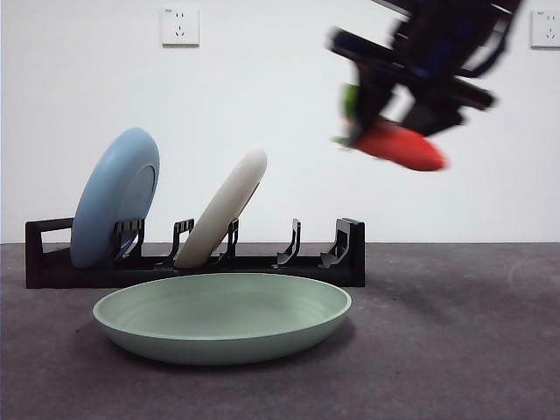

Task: Take the green plate from the plate rack,put the plate on the table,take the carrot from the table,put the carrot in the plate

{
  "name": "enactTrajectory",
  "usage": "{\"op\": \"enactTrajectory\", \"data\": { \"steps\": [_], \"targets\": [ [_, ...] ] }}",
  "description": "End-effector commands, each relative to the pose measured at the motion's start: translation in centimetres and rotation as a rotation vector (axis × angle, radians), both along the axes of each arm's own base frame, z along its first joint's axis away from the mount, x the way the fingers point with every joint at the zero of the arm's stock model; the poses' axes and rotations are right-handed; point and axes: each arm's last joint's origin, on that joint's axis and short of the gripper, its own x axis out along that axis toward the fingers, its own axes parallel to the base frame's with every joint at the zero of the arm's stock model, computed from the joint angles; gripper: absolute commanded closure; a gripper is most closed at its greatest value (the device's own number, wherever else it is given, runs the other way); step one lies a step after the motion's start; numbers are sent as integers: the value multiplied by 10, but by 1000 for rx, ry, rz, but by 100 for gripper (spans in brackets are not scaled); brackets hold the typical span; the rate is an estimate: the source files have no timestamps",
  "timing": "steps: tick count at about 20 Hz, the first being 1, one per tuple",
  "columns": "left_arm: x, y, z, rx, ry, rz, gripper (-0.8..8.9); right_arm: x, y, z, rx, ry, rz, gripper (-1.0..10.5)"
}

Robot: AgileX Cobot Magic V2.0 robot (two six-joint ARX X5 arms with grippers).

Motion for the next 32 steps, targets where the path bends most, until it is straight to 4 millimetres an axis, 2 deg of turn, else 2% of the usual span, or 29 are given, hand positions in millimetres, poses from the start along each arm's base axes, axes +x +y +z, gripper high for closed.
{"op": "enactTrajectory", "data": {
  "steps": [1, 3, 5, 8, 10, 12, 16, 17, 18, 20, 21, 24, 28, 32],
  "targets": [
    [-1, 1, -3, 29, 13, 2, 463, -10, 37, -15, 29, 22, 86, 964],
    [-2, 3, -5, 59, 28, 2, 463, -10, 66, -38, 36, 36, 140, 964],
    [-3, 5, -7, 76, 36, 2, 463, -7, 83, -64, 21, 69, 158, 964],
    [-3, 5, -7, 81, 38, 2, 463, -5, 100, -101, -21, 116, 183, 964],
    [-3, 5, -7, 83, 40, 2, 463, -5, 105, -119, -47, 142, 193, 964],
    [-3, 5, -7, 83, 40, 2, 463, -6, 108, -129, -67, 161, 199, 964],
    [-3, 5, -7, 82, 40, 3, 463, -7, 109, -130, -71, 165, 202, 962],
    [-3, 5, -7, 81, 41, 4, 463, -6, 108, -130, -73, 164, 204, 925],
    [-3, 5, -7, 81, 41, 4, 463, -6, 108, -130, -74, 163, 206, 805],
    [-3, 5, -7, 81, 41, 4, 463, -7, 109, -130, -73, 162, 207, 442],
    [-3, 5, -7, 81, 41, 4, 463, -7, 109, -130, -72, 162, 207, 334],
    [-3, 5, -7, 81, 41, 4, 463, -8, 107, -116, -53, 142, 208, 323],
    [-3, 5, -7, 86, 40, 2, 463, -20, 93, -65, -1, 83, 209, 325],
    [-4, 7, -10, 118, 55, 2, 463, -61, 48, -7, -46, 158, 226, 325]
  ]
}}
